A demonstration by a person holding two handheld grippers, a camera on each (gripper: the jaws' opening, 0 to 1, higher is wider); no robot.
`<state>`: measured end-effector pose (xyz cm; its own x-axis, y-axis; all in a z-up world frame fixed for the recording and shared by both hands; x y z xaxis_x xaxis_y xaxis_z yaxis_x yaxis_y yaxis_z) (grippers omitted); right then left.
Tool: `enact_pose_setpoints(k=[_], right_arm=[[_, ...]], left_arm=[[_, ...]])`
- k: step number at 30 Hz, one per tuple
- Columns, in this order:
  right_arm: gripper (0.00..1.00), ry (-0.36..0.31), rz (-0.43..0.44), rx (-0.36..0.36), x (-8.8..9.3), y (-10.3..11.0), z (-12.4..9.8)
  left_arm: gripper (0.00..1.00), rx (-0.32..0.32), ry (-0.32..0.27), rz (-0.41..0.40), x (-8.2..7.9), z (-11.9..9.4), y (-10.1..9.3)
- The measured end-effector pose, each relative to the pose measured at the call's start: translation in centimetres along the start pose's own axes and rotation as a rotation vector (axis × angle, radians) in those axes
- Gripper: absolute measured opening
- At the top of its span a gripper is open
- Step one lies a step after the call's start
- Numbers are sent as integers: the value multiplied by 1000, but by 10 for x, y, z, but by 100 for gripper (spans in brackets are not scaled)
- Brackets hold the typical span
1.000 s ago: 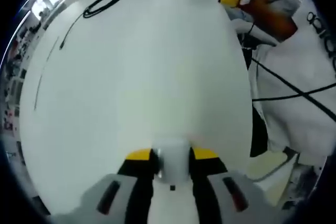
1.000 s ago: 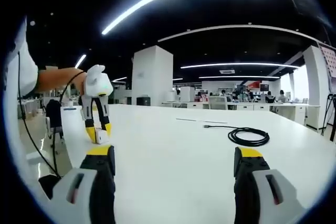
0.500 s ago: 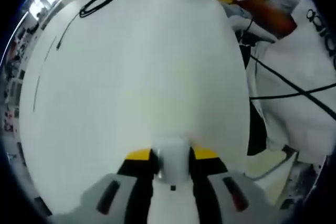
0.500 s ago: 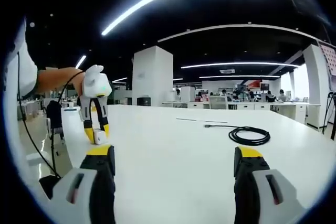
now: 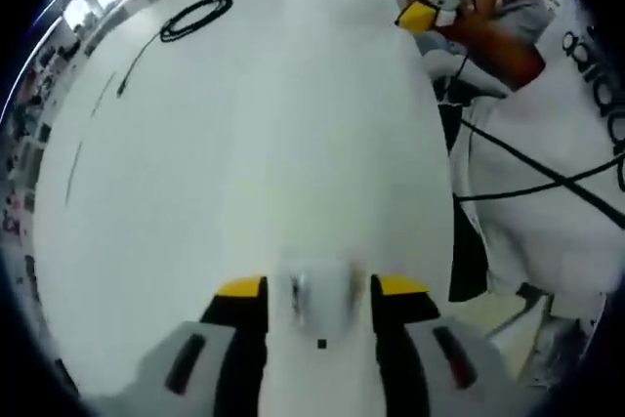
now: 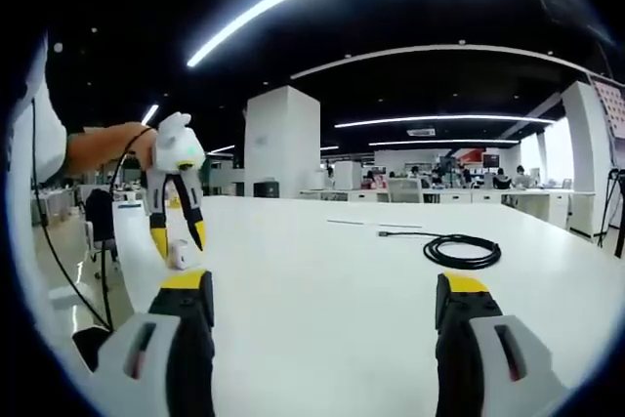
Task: Plug the desk Type‑C cable into the charger adapter.
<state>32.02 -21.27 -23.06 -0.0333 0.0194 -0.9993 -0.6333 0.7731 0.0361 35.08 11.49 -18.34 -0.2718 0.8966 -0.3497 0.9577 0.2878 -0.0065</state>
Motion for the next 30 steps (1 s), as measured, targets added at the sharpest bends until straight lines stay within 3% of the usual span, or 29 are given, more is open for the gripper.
enact_pose_setpoints(k=[4, 8, 11, 14, 16, 23, 28, 30], right_arm=[[96, 4, 6, 1, 1, -1, 0], [96, 6, 11, -4, 2, 1, 1], [96, 10, 11, -8, 2, 4, 2], [96, 12, 12, -10, 3, 5, 3], [96, 13, 12, -13, 3, 5, 3], [96, 23, 10, -16, 4, 6, 4], [96, 25, 3, -18, 3, 6, 3], [96, 25, 1, -17, 2, 6, 3]], left_arm=[[46, 33, -149, -95, 6, -9, -5], [56, 13, -224, -153, 16, -15, 6], [62, -34, -307, -199, 23, -19, 12], [69, -89, -429, -262, 26, -22, 14], [77, -135, -474, -263, 31, -23, 13], [91, -253, -656, -326, 43, -19, 1], [96, -352, -754, -334, 49, -16, -8], [98, -423, -819, -343, 51, -16, -11]])
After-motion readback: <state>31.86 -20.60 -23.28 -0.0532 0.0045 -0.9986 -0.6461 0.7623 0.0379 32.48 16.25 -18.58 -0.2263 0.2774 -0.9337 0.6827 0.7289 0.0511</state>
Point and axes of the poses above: the point that each gripper's makers call its tool centre point, and the gripper's own axes: z roughly forward along the fingers, y roughly to its left, x roughly out of its underside, the point moved 10 cm from there along -z, roughly backward along the fingers, and after that the axes turned 2 degrees about z, right-handed, at the moved point
